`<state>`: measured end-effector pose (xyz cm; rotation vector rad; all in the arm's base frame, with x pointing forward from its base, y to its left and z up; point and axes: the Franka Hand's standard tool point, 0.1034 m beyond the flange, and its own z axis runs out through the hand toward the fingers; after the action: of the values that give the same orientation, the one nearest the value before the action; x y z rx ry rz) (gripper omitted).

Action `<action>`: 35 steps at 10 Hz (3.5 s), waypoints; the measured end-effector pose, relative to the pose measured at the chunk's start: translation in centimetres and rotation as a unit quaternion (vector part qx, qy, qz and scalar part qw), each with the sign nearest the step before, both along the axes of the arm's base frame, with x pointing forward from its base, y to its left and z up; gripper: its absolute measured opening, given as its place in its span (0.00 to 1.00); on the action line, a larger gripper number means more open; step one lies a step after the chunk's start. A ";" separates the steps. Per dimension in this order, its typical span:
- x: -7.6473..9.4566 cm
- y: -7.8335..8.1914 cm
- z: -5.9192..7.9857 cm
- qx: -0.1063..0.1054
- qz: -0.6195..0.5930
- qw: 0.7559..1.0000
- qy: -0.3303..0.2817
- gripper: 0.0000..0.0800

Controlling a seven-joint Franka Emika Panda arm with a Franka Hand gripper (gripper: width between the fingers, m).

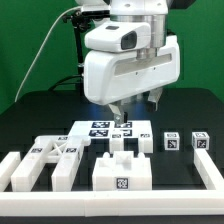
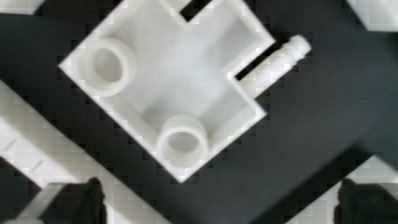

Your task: Assemble chair

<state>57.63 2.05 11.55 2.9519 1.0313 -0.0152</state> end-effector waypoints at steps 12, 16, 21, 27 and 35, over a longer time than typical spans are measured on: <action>0.5 -4.7 -8.0 0.019 -0.272 0.962 -0.007 0.81; 0.3 -5.3 -9.3 0.020 -0.246 0.969 -0.009 0.70; 0.3 -5.3 -9.3 0.020 -0.245 0.969 -0.008 0.04; 0.3 -5.3 -9.3 0.020 -0.245 0.969 -0.008 0.04; 4.5 1.4 -9.2 0.030 -0.309 0.950 -0.023 0.04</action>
Offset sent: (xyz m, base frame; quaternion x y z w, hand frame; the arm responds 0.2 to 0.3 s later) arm 0.0000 0.0000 0.0000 0.0000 0.0000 0.1938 0.9810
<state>62.09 3.49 2.34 3.1696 0.0676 0.0780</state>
